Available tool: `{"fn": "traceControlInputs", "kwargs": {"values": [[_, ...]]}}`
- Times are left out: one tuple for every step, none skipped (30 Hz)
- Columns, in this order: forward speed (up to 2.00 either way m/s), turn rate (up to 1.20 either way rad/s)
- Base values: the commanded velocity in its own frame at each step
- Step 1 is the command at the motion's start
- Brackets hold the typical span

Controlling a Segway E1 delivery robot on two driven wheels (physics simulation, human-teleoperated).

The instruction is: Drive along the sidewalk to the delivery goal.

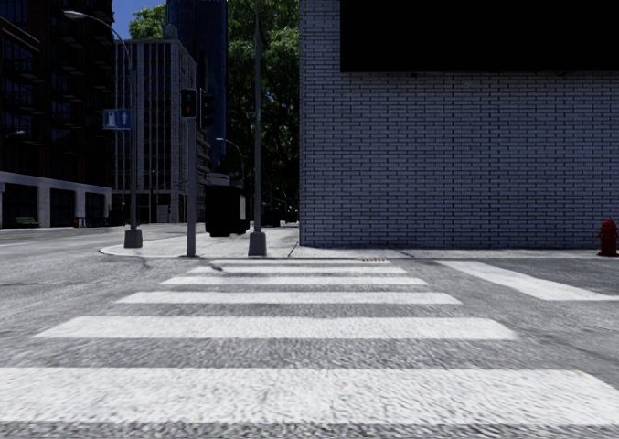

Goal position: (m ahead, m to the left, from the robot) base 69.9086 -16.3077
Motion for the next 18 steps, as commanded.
{"fn": "traceControlInputs", "kwargs": {"values": [[2.00,0.00],[2.00,0.00],[2.00,0.00],[2.00,0.00],[2.00,0.00],[2.00,0.00],[2.00,0.00],[2.00,0.00],[2.00,0.00],[2.00,0.00],[2.00,0.00],[2.00,0.00],[2.00,0.00],[2.00,0.00],[2.00,0.00],[2.00,0.00],[2.00,0.00],[2.00,0.00]]}}
